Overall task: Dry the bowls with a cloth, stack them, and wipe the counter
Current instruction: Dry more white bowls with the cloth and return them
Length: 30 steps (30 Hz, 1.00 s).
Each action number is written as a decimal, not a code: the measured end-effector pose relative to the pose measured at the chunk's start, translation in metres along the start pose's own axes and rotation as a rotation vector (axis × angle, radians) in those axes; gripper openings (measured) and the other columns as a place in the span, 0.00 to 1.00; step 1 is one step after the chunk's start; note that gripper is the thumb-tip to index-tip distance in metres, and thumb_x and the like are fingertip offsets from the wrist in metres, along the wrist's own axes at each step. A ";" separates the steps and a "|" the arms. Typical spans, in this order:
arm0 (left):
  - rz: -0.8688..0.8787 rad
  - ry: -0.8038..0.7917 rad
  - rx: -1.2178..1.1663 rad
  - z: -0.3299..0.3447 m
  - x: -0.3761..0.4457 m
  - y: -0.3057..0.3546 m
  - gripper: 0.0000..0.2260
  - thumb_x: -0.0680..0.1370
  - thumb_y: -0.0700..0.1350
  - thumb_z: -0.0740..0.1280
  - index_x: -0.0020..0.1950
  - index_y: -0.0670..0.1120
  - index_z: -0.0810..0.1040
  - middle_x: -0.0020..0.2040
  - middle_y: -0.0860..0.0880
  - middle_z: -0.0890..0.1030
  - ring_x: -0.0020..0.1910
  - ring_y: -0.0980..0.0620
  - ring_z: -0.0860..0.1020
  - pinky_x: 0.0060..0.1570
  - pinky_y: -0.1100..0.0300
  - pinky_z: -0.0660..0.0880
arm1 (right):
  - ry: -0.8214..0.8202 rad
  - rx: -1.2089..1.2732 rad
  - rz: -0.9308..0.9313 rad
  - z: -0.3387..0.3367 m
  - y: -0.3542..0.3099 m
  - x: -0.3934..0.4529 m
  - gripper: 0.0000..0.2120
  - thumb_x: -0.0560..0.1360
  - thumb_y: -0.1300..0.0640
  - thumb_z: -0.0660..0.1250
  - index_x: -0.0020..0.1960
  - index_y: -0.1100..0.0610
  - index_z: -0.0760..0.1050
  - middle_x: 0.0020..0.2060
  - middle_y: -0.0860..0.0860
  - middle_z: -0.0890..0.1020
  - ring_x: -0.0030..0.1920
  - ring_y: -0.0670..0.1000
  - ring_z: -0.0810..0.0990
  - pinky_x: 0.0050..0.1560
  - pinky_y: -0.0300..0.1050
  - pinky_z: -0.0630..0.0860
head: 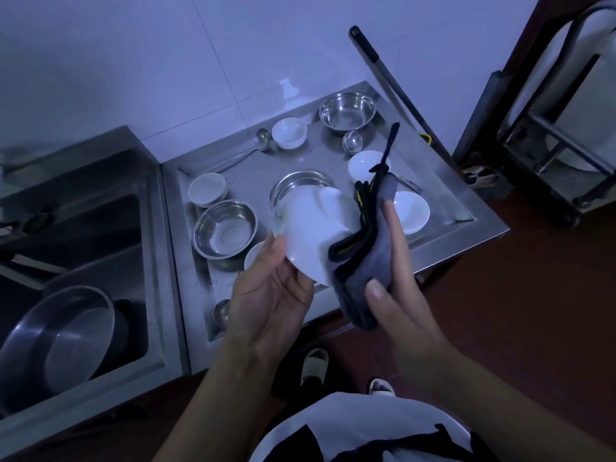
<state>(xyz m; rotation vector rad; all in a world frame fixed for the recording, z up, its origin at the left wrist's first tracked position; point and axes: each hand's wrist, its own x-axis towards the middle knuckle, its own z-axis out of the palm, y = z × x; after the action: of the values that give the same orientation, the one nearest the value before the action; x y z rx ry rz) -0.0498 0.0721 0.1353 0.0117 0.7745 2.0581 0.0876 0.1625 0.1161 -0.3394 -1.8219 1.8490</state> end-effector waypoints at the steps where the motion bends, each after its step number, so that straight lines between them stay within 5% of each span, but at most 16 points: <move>1: 0.003 0.003 0.034 0.000 -0.004 -0.002 0.39 0.59 0.44 0.86 0.68 0.37 0.78 0.69 0.39 0.77 0.73 0.43 0.72 0.72 0.48 0.68 | 0.000 -0.100 -0.035 0.001 0.000 -0.005 0.36 0.81 0.50 0.58 0.82 0.53 0.42 0.82 0.46 0.46 0.82 0.50 0.44 0.79 0.62 0.48; 6: 0.017 -0.050 0.260 -0.001 -0.029 -0.003 0.33 0.65 0.49 0.83 0.68 0.43 0.79 0.70 0.40 0.77 0.74 0.40 0.71 0.74 0.43 0.64 | -0.137 -0.376 -0.156 -0.016 -0.005 -0.007 0.37 0.80 0.50 0.64 0.81 0.52 0.49 0.81 0.44 0.53 0.81 0.48 0.47 0.80 0.50 0.50; 11: 0.023 -0.099 0.361 0.004 -0.041 0.011 0.29 0.65 0.47 0.83 0.64 0.46 0.82 0.63 0.44 0.82 0.60 0.48 0.82 0.59 0.54 0.80 | -0.254 -0.151 0.018 -0.031 -0.010 -0.005 0.42 0.75 0.51 0.74 0.80 0.41 0.53 0.79 0.40 0.60 0.79 0.45 0.58 0.73 0.64 0.67; 16: 0.072 -0.079 0.495 0.018 -0.042 0.007 0.18 0.76 0.40 0.69 0.66 0.43 0.79 0.61 0.44 0.83 0.58 0.50 0.83 0.55 0.59 0.81 | -0.122 0.049 0.067 -0.025 0.001 -0.010 0.44 0.69 0.61 0.77 0.79 0.51 0.59 0.75 0.42 0.70 0.76 0.44 0.66 0.76 0.51 0.65; 23: 0.063 -0.119 0.683 0.029 -0.052 -0.022 0.22 0.77 0.39 0.63 0.72 0.44 0.74 0.65 0.44 0.82 0.63 0.49 0.81 0.54 0.59 0.80 | 0.014 0.330 0.141 -0.022 -0.001 -0.026 0.38 0.70 0.64 0.69 0.78 0.54 0.62 0.66 0.45 0.79 0.67 0.43 0.77 0.62 0.36 0.74; 27: 0.076 -0.048 0.708 0.036 -0.052 -0.034 0.12 0.77 0.46 0.67 0.58 0.49 0.84 0.58 0.46 0.86 0.56 0.50 0.84 0.50 0.57 0.81 | 0.051 0.318 0.168 -0.029 -0.001 -0.032 0.37 0.71 0.62 0.70 0.78 0.55 0.63 0.67 0.48 0.79 0.68 0.44 0.76 0.67 0.39 0.73; 30: 0.117 -0.081 0.913 0.033 -0.056 -0.048 0.12 0.80 0.54 0.69 0.61 0.54 0.83 0.62 0.51 0.84 0.63 0.53 0.81 0.62 0.55 0.77 | 0.111 0.439 0.252 -0.031 -0.007 -0.032 0.26 0.73 0.58 0.69 0.70 0.60 0.73 0.61 0.56 0.83 0.63 0.53 0.81 0.65 0.47 0.76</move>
<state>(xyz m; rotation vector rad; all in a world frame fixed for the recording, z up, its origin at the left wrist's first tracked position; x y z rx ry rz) 0.0287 0.0657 0.1518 0.6531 1.6168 1.6260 0.1315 0.1724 0.1153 -0.5127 -1.2991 2.2864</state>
